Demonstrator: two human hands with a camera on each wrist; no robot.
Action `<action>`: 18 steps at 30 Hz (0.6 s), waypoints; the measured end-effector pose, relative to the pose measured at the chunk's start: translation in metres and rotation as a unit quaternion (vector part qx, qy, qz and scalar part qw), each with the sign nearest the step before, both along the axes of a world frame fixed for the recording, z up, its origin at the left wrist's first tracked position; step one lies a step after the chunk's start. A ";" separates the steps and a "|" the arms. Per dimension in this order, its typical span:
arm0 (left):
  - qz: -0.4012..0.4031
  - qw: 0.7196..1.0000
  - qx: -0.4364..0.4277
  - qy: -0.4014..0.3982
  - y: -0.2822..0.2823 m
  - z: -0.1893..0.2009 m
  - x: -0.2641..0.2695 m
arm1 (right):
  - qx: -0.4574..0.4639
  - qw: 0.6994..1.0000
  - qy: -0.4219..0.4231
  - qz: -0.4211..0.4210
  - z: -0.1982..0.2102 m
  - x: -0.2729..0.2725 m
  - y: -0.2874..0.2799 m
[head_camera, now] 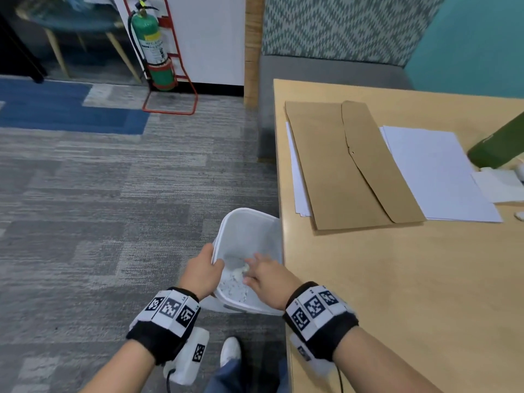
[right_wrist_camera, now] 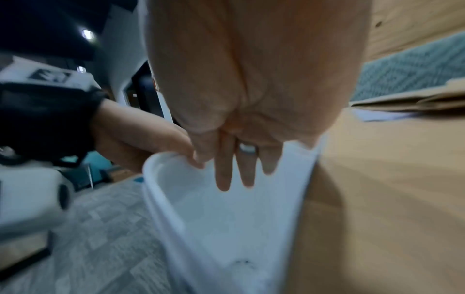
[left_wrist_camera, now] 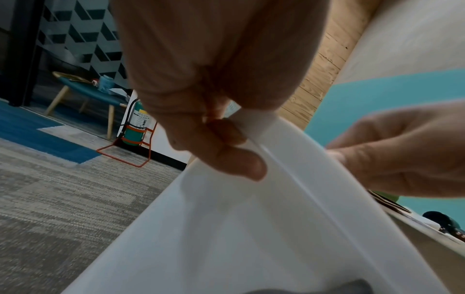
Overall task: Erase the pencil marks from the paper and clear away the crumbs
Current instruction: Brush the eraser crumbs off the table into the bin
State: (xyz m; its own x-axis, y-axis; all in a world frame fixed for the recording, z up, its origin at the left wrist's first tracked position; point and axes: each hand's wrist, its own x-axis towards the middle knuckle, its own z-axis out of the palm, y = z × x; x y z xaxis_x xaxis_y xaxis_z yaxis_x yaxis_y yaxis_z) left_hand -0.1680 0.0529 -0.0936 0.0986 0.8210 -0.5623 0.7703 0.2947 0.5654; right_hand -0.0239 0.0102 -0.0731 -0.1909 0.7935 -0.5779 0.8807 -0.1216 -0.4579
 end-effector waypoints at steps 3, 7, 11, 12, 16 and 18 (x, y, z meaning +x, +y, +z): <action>-0.009 1.000 -0.003 0.003 -0.003 -0.003 0.000 | 0.091 0.991 -0.001 -0.102 -0.001 -0.009 0.000; -0.009 1.000 -0.009 0.005 -0.007 -0.006 -0.002 | 0.079 0.995 -0.029 -0.052 -0.001 -0.018 0.002; -0.008 1.000 -0.011 -0.002 -0.012 -0.005 -0.005 | 0.076 0.996 0.012 -0.040 0.005 -0.013 -0.013; -0.012 1.000 -0.013 -0.002 -0.013 -0.005 -0.006 | 0.125 0.988 0.002 -0.094 0.006 -0.002 -0.020; -0.025 0.999 -0.025 0.011 -0.017 -0.006 -0.011 | 0.028 0.913 -0.204 -0.351 0.007 0.064 -0.057; -0.027 0.999 -0.026 0.012 -0.019 -0.006 -0.012 | -0.064 0.914 -0.204 -0.345 0.002 0.065 -0.066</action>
